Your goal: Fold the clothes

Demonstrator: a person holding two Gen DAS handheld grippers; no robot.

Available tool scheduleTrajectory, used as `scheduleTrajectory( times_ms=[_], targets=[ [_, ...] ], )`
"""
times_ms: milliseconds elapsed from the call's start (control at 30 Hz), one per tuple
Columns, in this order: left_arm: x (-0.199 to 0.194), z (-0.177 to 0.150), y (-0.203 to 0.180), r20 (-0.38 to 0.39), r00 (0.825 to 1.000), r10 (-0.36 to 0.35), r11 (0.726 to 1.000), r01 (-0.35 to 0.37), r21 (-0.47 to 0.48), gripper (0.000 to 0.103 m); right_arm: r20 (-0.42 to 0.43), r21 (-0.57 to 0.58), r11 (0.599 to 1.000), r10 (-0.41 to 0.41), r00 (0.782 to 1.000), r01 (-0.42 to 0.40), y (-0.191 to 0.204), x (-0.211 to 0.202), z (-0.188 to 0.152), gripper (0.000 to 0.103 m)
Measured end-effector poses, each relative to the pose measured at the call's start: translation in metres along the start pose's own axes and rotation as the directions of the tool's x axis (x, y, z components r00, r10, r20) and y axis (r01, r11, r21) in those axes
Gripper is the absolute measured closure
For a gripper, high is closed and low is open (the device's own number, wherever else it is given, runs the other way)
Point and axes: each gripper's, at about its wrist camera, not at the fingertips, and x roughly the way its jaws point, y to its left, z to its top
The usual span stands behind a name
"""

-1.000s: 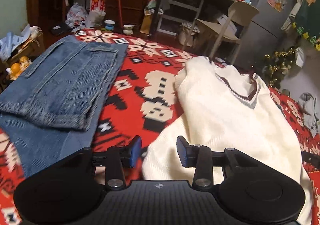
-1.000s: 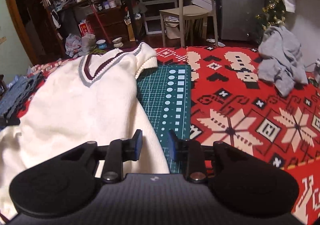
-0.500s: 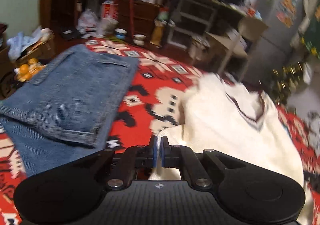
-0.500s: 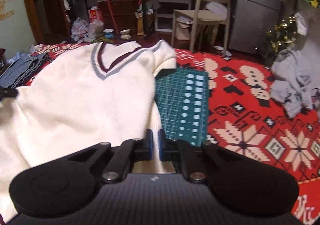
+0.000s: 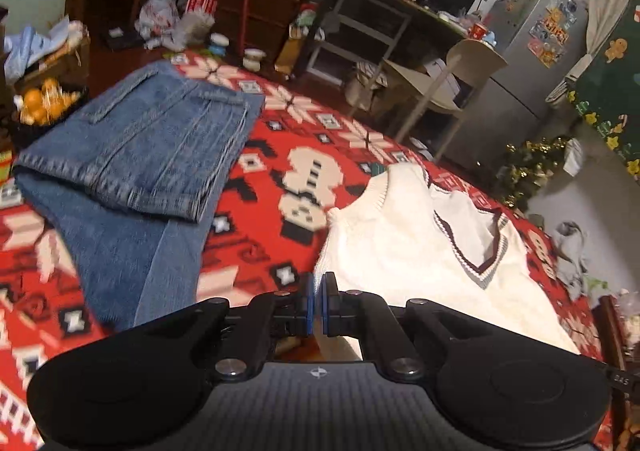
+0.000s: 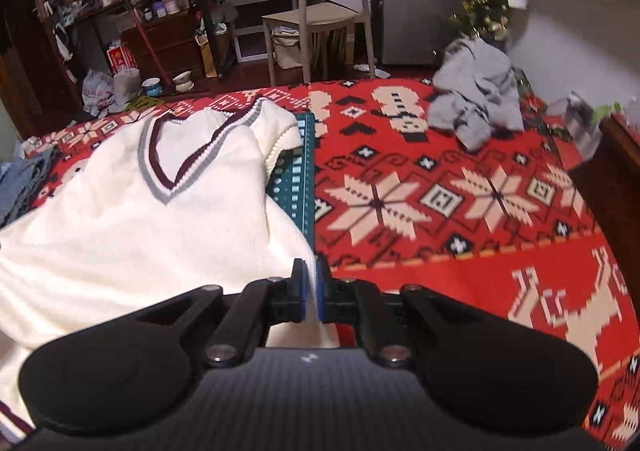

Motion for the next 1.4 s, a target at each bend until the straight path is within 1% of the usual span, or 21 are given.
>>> scheduleTrajectory(
  times_ms=[100, 200, 233, 267, 300, 333, 367, 467, 500, 533, 667, 767, 833, 900, 933, 1000, 1033, 1133, 1233, 1333, 1400],
  targets=[
    [-0.002, -0.004, 0.005, -0.022, 1.0, -0.008, 1.0, 0.008, -0.013, 0.099, 0.001, 0.04, 0.999, 0.022, 1.0, -0.022, -0.005, -0.006, -0.003, 0.096],
    [0.001, -0.003, 0.007, -0.011, 1.0, -0.003, 1.0, 0.003, -0.02, 0.098, 0.017, 0.073, 0.997, 0.015, 1.0, -0.017, -0.007, -0.002, 0.0, 0.091],
    [0.002, -0.001, 0.006, 0.001, 1.0, 0.006, 1.0, -0.006, -0.017, 0.094, 0.022, 0.085, 0.996, 0.012, 1.0, -0.014, -0.009, 0.0, 0.001, 0.088],
    [0.004, 0.0, 0.004, 0.018, 1.0, 0.025, 1.0, -0.025, -0.006, 0.089, 0.024, 0.1, 0.995, 0.013, 1.0, -0.015, -0.01, 0.004, 0.003, 0.078],
    [0.005, 0.003, 0.003, 0.034, 0.999, 0.039, 0.999, -0.039, 0.006, 0.084, 0.023, 0.109, 0.994, 0.016, 1.0, -0.018, -0.011, 0.007, 0.004, 0.076],
    [0.008, 0.006, 0.002, 0.046, 0.998, 0.038, 0.999, -0.038, 0.014, 0.076, 0.019, 0.114, 0.993, 0.021, 1.0, -0.023, -0.012, 0.012, 0.006, 0.076],
    [0.012, 0.009, 0.001, 0.051, 0.998, 0.025, 1.0, -0.026, 0.015, 0.073, 0.018, 0.117, 0.993, 0.027, 0.999, -0.029, -0.012, 0.016, 0.008, 0.075],
    [0.031, 0.017, -0.002, 0.032, 0.999, -0.011, 1.0, 0.01, 0.021, 0.07, 0.037, 0.116, 0.991, 0.058, 0.998, -0.062, -0.009, 0.028, 0.016, 0.069],
    [0.039, 0.018, -0.005, 0.019, 1.0, -0.008, 0.999, 0.007, 0.042, 0.069, 0.043, 0.115, 0.991, 0.065, 0.997, -0.069, -0.008, 0.032, 0.018, 0.066],
    [0.046, 0.018, -0.008, 0.005, 1.0, 0.0, 0.998, 0.0, 0.066, 0.069, 0.046, 0.115, 0.99, 0.075, 0.996, -0.079, -0.007, 0.037, 0.02, 0.065],
    [0.078, 0.022, -0.021, -0.057, 0.997, 0.056, 0.984, -0.045, 0.173, 0.069, 0.022, 0.115, 0.988, 0.099, 0.995, -0.101, -0.006, 0.057, 0.026, 0.065],
    [0.092, 0.025, -0.022, -0.094, 0.994, 0.053, 0.982, -0.034, 0.188, 0.071, 0.007, 0.106, 0.988, 0.115, 0.993, -0.115, -0.004, 0.072, 0.031, 0.065],
    [0.096, 0.025, -0.024, -0.1, 0.994, 0.043, 0.978, -0.022, 0.206, 0.075, 0.001, 0.103, 0.985, 0.137, 0.991, -0.137, -0.002, 0.08, 0.033, 0.067],
    [0.098, 0.025, -0.026, -0.108, 0.993, 0.043, 0.974, -0.017, 0.228, 0.078, -0.007, 0.087, 0.983, 0.164, 0.986, -0.163, 0.006, 0.086, 0.034, 0.074],
    [0.098, 0.024, -0.027, -0.11, 0.993, 0.046, 0.971, -0.018, 0.237, 0.079, -0.013, 0.072, 0.982, 0.177, 0.984, -0.176, 0.011, 0.088, 0.035, 0.075],
    [0.097, 0.023, -0.03, -0.113, 0.992, 0.06, 0.966, -0.029, 0.259, 0.085, -0.023, 0.032, 0.979, 0.204, 0.979, -0.204, 0.023, 0.092, 0.035, 0.076],
    [0.097, 0.022, -0.031, -0.114, 0.991, 0.069, 0.963, -0.036, 0.268, 0.09, -0.027, 0.008, 0.976, 0.216, 0.976, -0.216, 0.029, 0.093, 0.034, 0.077],
    [0.095, 0.023, -0.029, -0.121, 0.99, 0.07, 0.967, -0.037, 0.254, 0.091, -0.034, -0.081, 0.968, 0.234, 0.972, -0.236, 0.051, 0.091, 0.031, 0.078],
    [0.094, 0.024, -0.025, -0.125, 0.99, 0.065, 0.973, -0.035, 0.229, 0.091, -0.008, -0.161, 0.962, 0.223, 0.975, -0.222, 0.065, 0.08, 0.03, 0.078],
    [0.093, 0.024, -0.023, -0.129, 0.99, 0.064, 0.976, -0.035, 0.217, 0.091, 0.011, -0.138, 0.959, 0.25, 0.968, -0.246, 0.066, 0.07, 0.034, 0.078],
    [0.092, 0.025, -0.023, -0.13, 0.99, 0.061, 0.977, -0.033, 0.21, 0.091, -0.008, -0.115, 0.957, 0.266, 0.964, -0.265, 0.066, 0.072, 0.034, 0.078]
  ],
)
